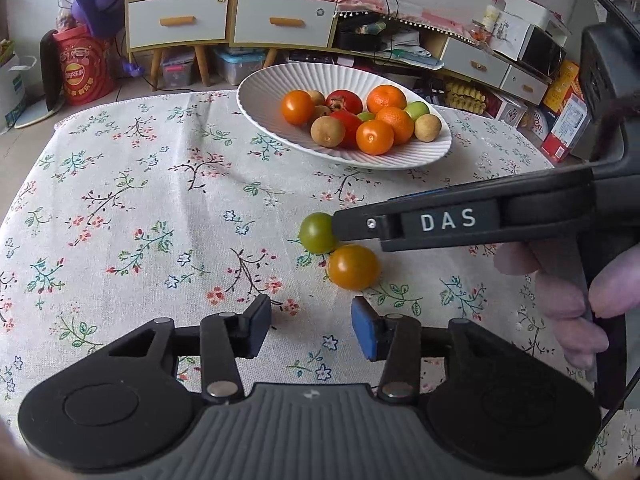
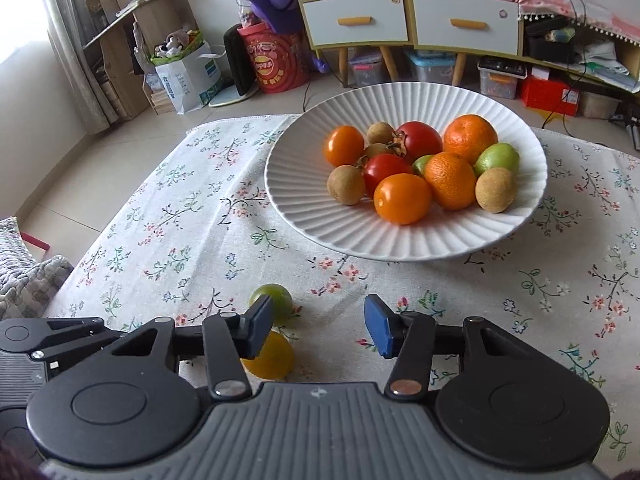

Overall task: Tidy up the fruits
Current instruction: 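Grasp the yellow tomato with the left tool while the right tool grasps the green tomato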

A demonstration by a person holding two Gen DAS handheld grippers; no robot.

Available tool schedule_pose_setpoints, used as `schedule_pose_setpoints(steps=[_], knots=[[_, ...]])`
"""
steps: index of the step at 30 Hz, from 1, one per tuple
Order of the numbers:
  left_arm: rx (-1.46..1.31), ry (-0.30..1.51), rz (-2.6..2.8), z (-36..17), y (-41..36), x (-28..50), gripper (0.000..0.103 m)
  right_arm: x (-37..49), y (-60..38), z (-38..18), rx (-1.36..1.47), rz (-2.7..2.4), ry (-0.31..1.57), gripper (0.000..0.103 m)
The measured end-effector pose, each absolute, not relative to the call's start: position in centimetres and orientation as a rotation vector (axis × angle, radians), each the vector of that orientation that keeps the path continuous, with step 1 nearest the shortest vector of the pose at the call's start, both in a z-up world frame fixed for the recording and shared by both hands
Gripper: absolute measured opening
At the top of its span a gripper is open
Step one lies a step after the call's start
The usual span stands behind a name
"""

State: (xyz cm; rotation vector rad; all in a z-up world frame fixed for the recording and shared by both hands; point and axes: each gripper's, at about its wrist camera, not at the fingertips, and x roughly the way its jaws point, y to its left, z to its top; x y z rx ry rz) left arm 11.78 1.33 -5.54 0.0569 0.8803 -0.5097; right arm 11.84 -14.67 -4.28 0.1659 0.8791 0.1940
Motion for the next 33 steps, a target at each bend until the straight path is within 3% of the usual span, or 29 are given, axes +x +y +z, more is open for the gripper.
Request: schedule_pose_setpoints(steps=[10, 25, 28, 33], knots=[[0.037, 0.868, -0.529, -5.8, 0.5, 11.7, 0.041, 12.7, -15.1, -4.7, 0.311, 0.242, 0.907, 0.037], [0.013, 0.857, -0.51, -5.8, 0.6, 11.6, 0.041, 13.6, -13.2, -5.2, 0.295, 0.305, 0.927, 0.032], [0.013, 0.855, -0.509, -5.9, 0.5, 11.6, 0.041, 13.7, -12.9, -5.2, 0.288, 0.329, 0.929, 0.023], [0.015, 0.846, -0.509, -5.9, 0.6, 11.6, 0.041, 13.2, -13.2, -4.3, 0.262, 0.332, 0.894, 0.023]])
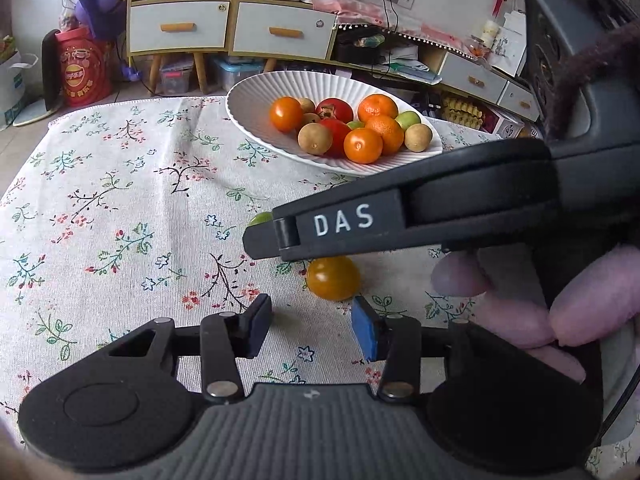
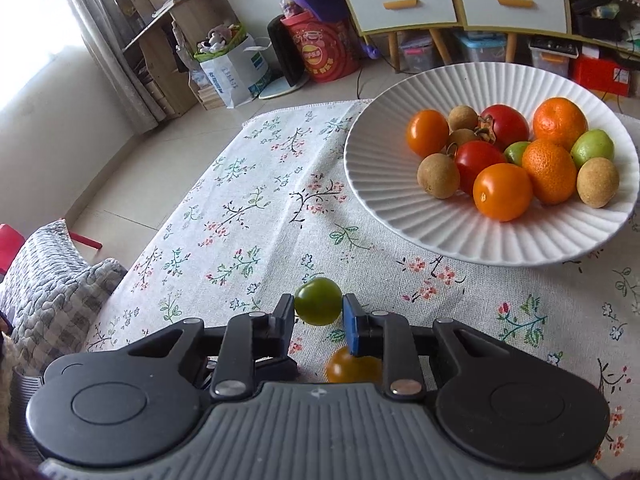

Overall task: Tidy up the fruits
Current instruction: 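Lift both tomatoes and carry them over the white bowl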

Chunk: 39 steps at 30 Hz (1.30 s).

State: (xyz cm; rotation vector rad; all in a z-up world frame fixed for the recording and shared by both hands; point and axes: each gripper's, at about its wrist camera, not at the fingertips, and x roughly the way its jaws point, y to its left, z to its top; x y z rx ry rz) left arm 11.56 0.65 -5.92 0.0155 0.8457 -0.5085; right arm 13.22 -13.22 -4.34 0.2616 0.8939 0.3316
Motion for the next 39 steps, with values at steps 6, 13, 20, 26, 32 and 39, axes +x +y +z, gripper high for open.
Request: schedule_pose_setpoints(steps=[6, 13, 20, 26, 32, 39], knots=[[0.02, 0.845, -0.513, -5.8, -0.1, 12.1, 0.04, 12.6, -15.6, -4.0, 0.27, 0.268, 0.88, 0.023], [0.044, 0.841, -0.531, -5.8, -1.6, 12.2, 0.037, 11.9, -16.9, -3.9, 0.264, 0.219, 0.88, 0.023], [0.071, 0.829, -0.502, -5.9, -2.6, 12.6, 0.026, 11.3, -17.4, -3.5, 0.247, 0.213, 0.868, 0.023], [0.111, 0.803, -0.503, -5.3, -3.0, 12.4, 0.025, 10.7, -18.0, -3.4, 0.226, 0.211, 0.864, 0.023], [0.106, 0.754, -0.499, -3.7, -2.7, 12.8, 0.025, 10.1, -18.8, -2.4, 0.217, 0.209, 0.829, 0.023], [0.073, 0.704, -0.488, -2.0, -3.2, 14.3, 0.025, 10.9, -20.0, -1.1, 0.216, 0.145, 0.751, 0.023]])
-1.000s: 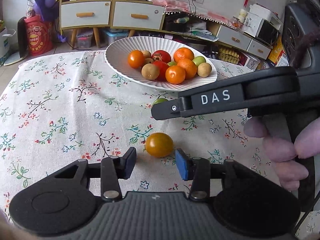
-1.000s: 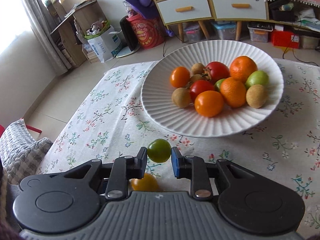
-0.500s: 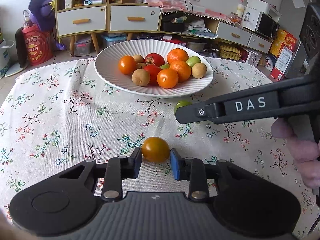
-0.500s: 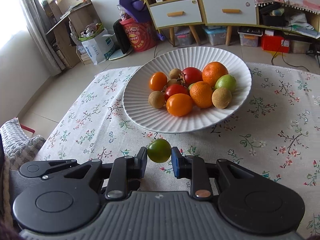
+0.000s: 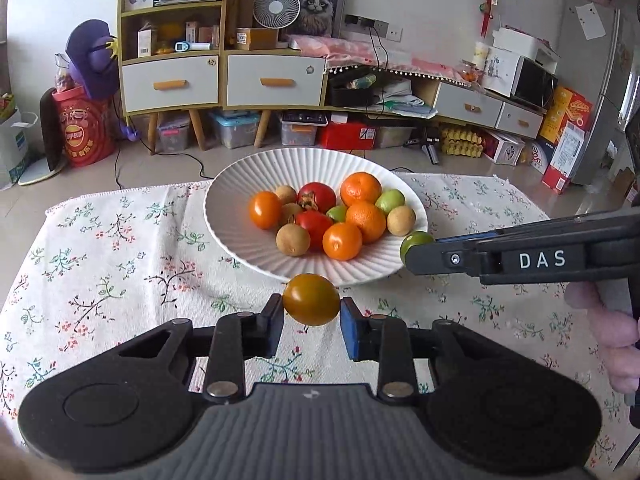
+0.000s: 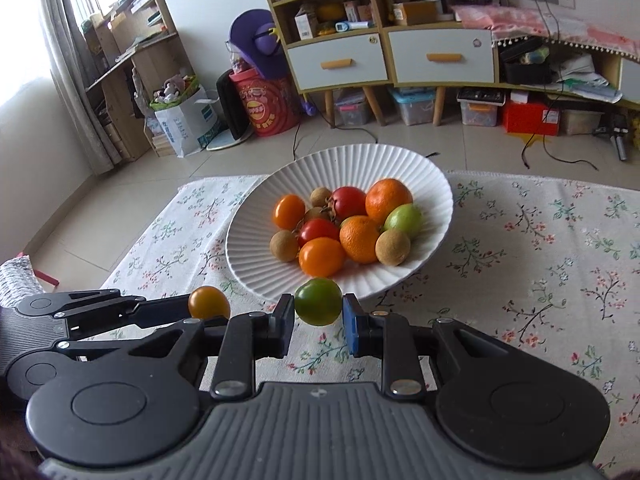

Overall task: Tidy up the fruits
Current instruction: 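Lift both tomatoes and carry them over the white bowl, then lower both tomatoes into the bowl and open both tools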

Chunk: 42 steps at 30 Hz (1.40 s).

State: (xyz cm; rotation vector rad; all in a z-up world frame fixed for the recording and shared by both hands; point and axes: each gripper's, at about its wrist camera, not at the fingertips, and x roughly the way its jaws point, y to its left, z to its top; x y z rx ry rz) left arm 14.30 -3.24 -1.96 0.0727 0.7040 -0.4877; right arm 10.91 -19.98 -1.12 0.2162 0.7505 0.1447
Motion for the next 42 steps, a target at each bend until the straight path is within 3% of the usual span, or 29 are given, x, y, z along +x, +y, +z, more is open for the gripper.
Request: schedule_pose_setpoints(steps=[22, 24, 35, 42], knots=[[0.091, 0.702, -0.451, -2.9, -5.8, 17.2, 0.027, 13.0, -20.8, -2.5, 0.26, 0.069, 0.745, 0.027], [0.107, 0.702, -0.45, -2.6, -5.8, 17.0, 0.033, 12.6, -21.0, -2.1, 0.275, 0.062, 0.732, 0.041], [0.107, 0.721, -0.366, 0.1, -4.8, 13.4, 0.085, 8.5, -21.3, 0.4, 0.214, -0.056, 0.72, 0.068], [0.093, 0.774, -0.294, 1.4, -4.2, 10.5, 0.096, 6.1, -19.8, 1.6, 0.085, -0.11, 0.719, 0.077]])
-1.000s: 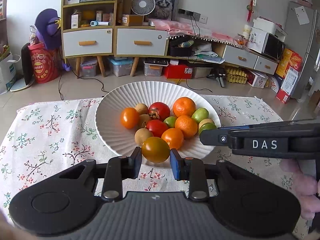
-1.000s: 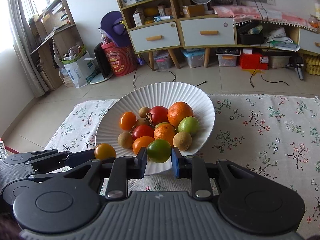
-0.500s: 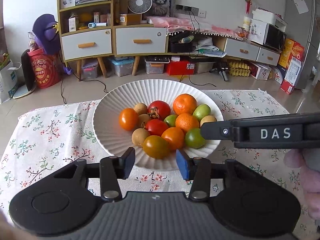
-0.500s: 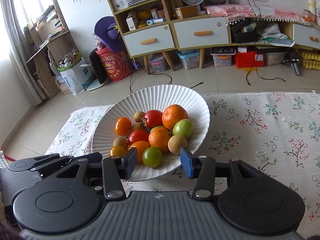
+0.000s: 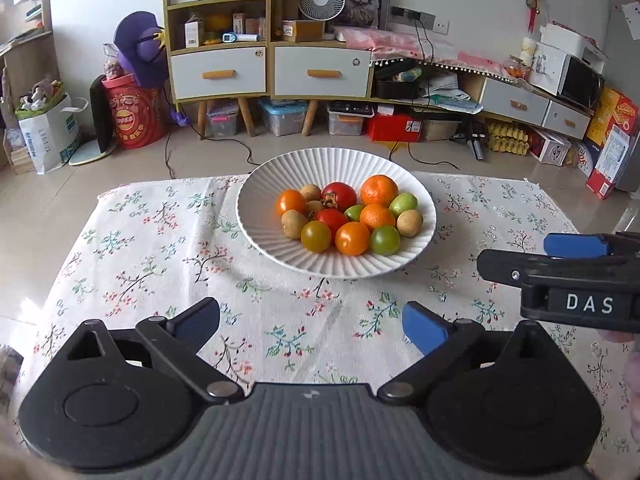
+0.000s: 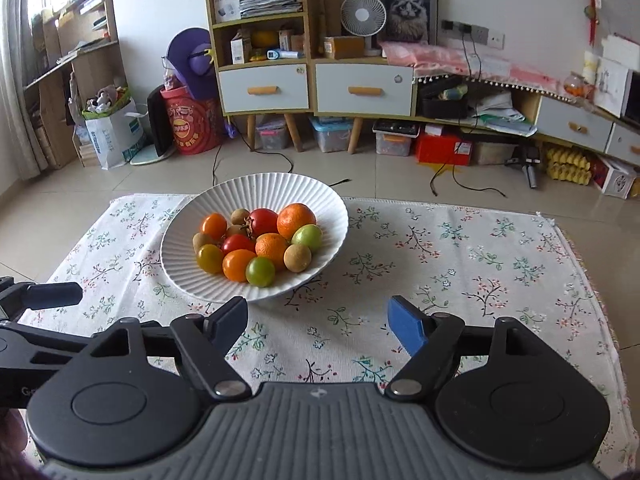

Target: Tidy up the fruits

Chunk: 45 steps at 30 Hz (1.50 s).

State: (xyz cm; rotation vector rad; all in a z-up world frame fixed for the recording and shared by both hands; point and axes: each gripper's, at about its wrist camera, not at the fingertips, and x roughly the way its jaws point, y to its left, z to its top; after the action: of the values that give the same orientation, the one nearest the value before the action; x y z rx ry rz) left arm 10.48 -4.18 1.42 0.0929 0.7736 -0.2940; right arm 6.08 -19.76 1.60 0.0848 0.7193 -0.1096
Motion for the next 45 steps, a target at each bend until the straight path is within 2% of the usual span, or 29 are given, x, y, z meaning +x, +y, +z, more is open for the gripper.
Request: schedule_pose_setpoints(steps=[9, 19, 45], knots=[[0.105, 0.814, -0.183, 2.1, -3.5, 8.2, 0.098, 4.2, -18.8, 2.9, 0.049, -0.193, 0.748, 0.097], [0.088, 0.823, -0.144, 1.8, -2.4, 8.2, 0.098, 4.8, -18.2, 0.9, 0.053, -0.204, 0.846, 0.099], [0.075, 0.834, -0.161, 1.2, -2.5, 8.2, 0.098, 4.5, -17.6, 1.4, 0.03, -0.227, 0.817, 0.099]])
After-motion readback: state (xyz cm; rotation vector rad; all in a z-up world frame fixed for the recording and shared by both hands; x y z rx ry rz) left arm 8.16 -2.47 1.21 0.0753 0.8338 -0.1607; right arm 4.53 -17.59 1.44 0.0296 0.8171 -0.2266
